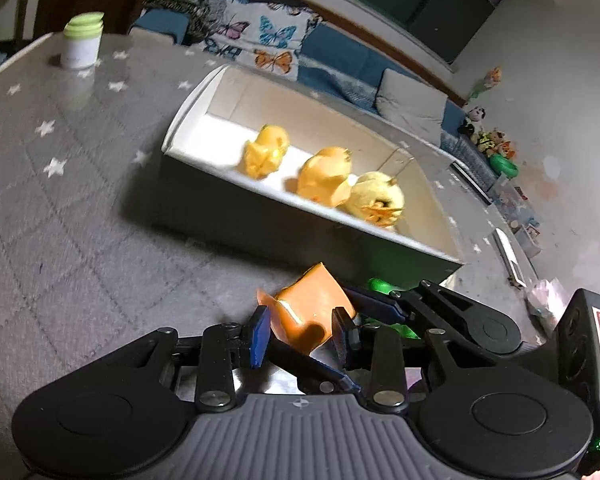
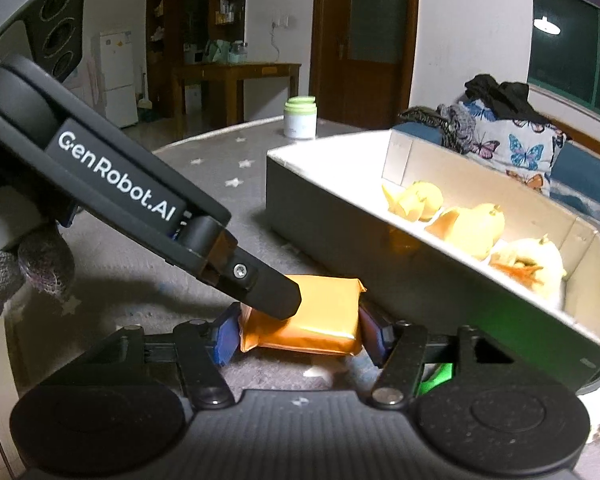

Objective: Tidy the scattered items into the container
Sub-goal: 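Lift the orange clay block with the left gripper toward the box, then carry the orange clay block over the box and lower it inside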

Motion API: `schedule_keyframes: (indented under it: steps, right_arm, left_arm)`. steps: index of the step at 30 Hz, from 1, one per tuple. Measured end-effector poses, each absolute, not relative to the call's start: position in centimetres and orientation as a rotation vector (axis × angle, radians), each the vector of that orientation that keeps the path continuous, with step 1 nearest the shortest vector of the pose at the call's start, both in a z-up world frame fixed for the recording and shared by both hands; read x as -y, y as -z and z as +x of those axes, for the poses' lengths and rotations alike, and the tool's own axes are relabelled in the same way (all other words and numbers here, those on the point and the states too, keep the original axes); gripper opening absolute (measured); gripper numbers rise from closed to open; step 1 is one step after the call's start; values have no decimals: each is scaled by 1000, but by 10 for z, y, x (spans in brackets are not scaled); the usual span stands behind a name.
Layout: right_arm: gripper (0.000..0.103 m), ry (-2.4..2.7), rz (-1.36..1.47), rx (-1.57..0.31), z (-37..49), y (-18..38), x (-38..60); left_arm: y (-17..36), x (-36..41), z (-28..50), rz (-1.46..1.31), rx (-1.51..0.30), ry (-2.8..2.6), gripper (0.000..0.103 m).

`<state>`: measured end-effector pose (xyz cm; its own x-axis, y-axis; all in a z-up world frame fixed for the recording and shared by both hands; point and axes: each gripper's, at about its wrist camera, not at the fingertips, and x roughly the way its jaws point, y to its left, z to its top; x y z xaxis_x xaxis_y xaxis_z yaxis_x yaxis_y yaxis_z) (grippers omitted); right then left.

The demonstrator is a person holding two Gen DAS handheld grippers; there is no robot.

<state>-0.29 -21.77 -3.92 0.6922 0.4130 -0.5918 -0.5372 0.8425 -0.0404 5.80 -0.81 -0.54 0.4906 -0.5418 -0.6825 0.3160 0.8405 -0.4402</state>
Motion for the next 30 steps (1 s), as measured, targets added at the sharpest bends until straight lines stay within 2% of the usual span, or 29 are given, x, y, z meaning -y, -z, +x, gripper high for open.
schedule_keyframes:
  steps: [14,30]
  right_arm:
    - [61,-459,-187,-495,8,-7,255]
    - [60,-392,-96,-581,72,0,303]
  left_arm:
    - [-36,46,86,-286,-819,611,36]
    - [-5,73,147,-368,-913,611,36]
